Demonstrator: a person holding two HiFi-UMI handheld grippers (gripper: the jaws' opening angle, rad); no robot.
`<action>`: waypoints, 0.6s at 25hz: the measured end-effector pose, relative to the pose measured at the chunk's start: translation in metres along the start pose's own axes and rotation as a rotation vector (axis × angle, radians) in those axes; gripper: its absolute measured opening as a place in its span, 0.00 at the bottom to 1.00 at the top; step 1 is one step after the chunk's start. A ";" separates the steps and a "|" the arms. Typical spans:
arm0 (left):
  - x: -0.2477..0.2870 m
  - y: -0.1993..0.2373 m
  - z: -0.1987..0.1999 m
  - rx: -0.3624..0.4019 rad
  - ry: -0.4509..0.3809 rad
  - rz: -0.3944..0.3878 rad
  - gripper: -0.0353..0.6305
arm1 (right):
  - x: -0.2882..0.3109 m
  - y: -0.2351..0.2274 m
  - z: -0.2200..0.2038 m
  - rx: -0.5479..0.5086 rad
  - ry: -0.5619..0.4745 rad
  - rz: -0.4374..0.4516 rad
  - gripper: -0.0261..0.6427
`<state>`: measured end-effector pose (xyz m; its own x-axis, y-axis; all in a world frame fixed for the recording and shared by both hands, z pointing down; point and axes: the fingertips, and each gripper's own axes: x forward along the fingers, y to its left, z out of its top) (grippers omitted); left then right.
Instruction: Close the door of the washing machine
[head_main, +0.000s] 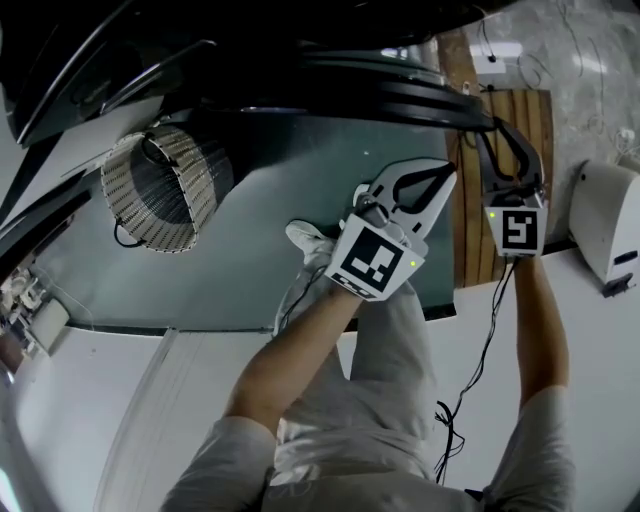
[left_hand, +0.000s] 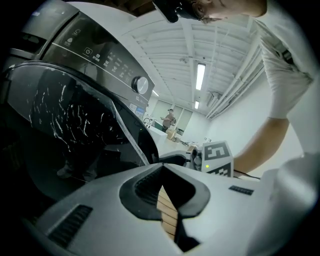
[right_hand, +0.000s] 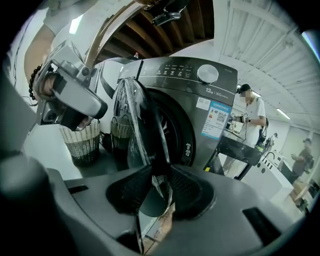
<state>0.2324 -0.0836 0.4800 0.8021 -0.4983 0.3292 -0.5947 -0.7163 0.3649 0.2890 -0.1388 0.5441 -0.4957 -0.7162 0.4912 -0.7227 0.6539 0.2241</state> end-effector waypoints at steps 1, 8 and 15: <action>0.000 0.002 0.001 0.000 -0.002 0.000 0.06 | 0.003 -0.002 0.001 -0.009 -0.002 0.005 0.22; 0.007 0.023 0.015 0.009 -0.026 0.027 0.06 | 0.019 -0.017 0.007 -0.040 -0.017 0.015 0.21; 0.036 0.039 0.041 0.068 -0.083 0.050 0.06 | 0.039 -0.038 0.012 -0.013 -0.031 -0.033 0.22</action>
<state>0.2408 -0.1496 0.4705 0.7749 -0.5711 0.2708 -0.6314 -0.7196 0.2891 0.2911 -0.1942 0.5441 -0.4865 -0.7445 0.4571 -0.7327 0.6327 0.2507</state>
